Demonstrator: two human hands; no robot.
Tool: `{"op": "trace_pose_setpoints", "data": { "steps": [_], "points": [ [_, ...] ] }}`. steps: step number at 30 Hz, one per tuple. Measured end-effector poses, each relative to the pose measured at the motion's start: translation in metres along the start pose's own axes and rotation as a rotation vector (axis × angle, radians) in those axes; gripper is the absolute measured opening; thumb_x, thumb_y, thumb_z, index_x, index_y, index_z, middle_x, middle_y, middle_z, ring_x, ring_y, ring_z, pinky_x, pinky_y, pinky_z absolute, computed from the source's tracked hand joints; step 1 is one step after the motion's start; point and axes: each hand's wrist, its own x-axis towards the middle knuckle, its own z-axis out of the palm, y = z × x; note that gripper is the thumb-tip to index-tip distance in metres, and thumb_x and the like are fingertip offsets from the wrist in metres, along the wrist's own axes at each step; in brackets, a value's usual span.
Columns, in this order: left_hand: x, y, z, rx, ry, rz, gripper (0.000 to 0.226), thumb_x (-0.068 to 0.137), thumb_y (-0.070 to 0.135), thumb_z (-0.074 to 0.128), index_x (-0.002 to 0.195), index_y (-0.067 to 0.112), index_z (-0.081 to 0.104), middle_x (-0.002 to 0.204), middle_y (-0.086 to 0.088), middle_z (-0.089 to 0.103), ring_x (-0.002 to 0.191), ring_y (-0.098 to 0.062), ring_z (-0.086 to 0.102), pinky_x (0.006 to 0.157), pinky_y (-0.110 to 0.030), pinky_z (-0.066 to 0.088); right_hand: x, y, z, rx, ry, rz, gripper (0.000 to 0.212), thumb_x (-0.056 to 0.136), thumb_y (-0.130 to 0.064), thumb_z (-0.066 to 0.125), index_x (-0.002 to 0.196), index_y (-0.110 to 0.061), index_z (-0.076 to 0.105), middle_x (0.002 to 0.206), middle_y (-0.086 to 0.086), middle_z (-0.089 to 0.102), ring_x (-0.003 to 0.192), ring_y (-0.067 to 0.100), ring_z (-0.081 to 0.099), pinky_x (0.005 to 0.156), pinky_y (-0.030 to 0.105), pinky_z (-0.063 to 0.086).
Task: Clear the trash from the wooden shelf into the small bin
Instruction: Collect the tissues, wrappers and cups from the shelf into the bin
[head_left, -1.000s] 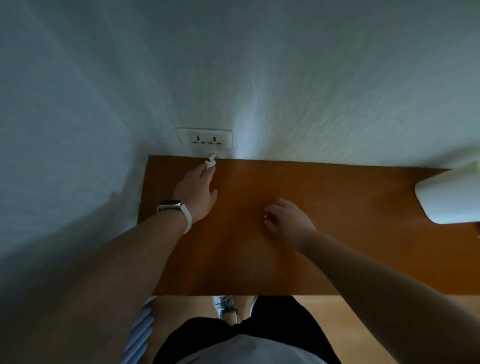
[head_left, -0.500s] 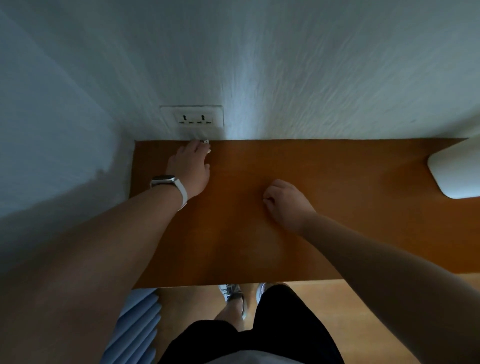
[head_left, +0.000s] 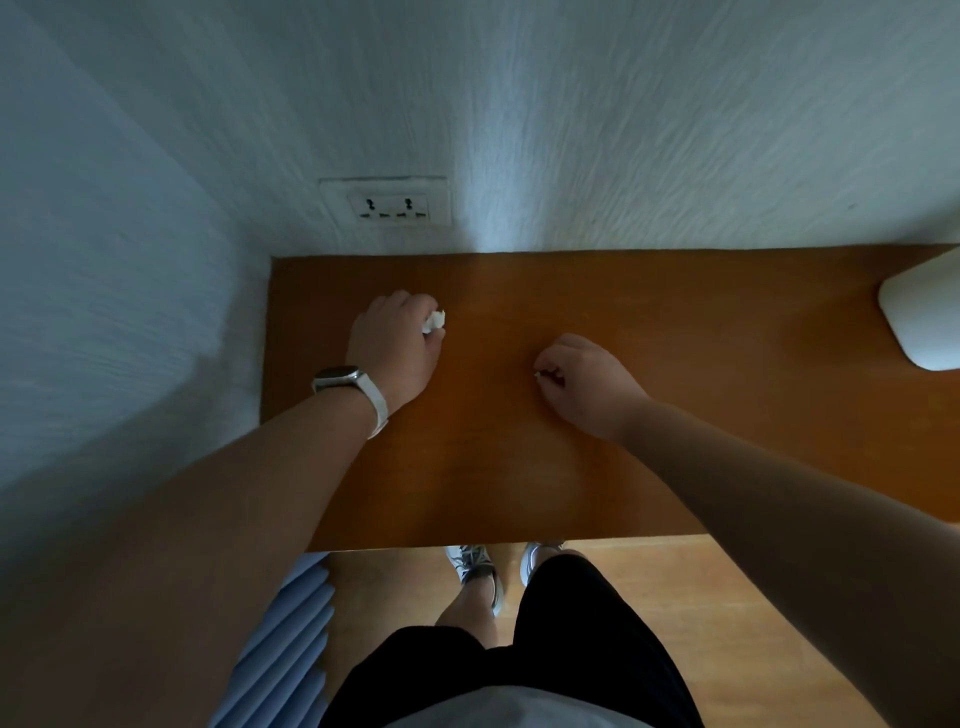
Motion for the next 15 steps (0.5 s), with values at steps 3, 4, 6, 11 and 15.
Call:
{"op": "trace_pose_setpoints", "data": {
  "steps": [3,4,6,11,15],
  "points": [
    [-0.011,0.005,0.002,-0.049,0.021,0.000,0.025,0.090,0.026,0.063,0.113,0.016,0.062,0.102,-0.004,0.063,0.093,-0.025,0.057,0.077,-0.043,0.049,0.001,0.000,0.000,-0.001,0.015,-0.010,0.020,0.094,-0.015,0.056,0.110,-0.011,0.068,0.110,0.005,0.059,0.098,0.022,0.057,0.089,0.032,0.047],
    [-0.015,0.006,0.003,-0.066,0.025,0.003,0.026,0.090,0.025,0.063,0.114,0.015,0.062,0.103,-0.005,0.063,0.093,-0.025,0.057,0.077,-0.044,0.050,0.001,0.001,0.001,-0.003,0.017,-0.012,0.021,0.094,-0.015,0.056,0.110,-0.011,0.068,0.110,0.004,0.059,0.098,0.021,0.057,0.089,0.029,0.046],
    [-0.019,0.007,0.005,-0.098,0.035,0.006,0.027,0.090,0.025,0.063,0.115,0.014,0.062,0.103,-0.005,0.064,0.093,-0.025,0.058,0.077,-0.044,0.050,0.002,0.001,0.001,-0.017,0.011,-0.011,0.020,0.095,-0.016,0.056,0.110,-0.012,0.068,0.111,0.004,0.059,0.098,0.020,0.057,0.088,0.028,0.044],
    [-0.024,0.007,0.006,-0.141,0.063,-0.004,0.025,0.091,0.027,0.063,0.113,0.015,0.062,0.100,-0.002,0.063,0.090,-0.020,0.056,0.073,-0.034,0.046,0.003,0.001,0.001,-0.043,0.025,-0.032,0.017,0.096,-0.012,0.055,0.102,-0.009,0.070,0.108,0.005,0.060,0.096,0.020,0.057,0.083,0.024,0.042],
    [-0.028,0.006,0.005,-0.159,0.072,-0.004,0.025,0.091,0.026,0.064,0.113,0.015,0.063,0.100,-0.002,0.063,0.089,-0.021,0.055,0.072,-0.034,0.045,0.003,0.001,0.001,-0.064,-0.002,-0.045,0.019,0.097,-0.010,0.052,0.096,-0.008,0.070,0.106,0.004,0.060,0.094,0.020,0.057,0.082,0.026,0.044]
  ]
}}
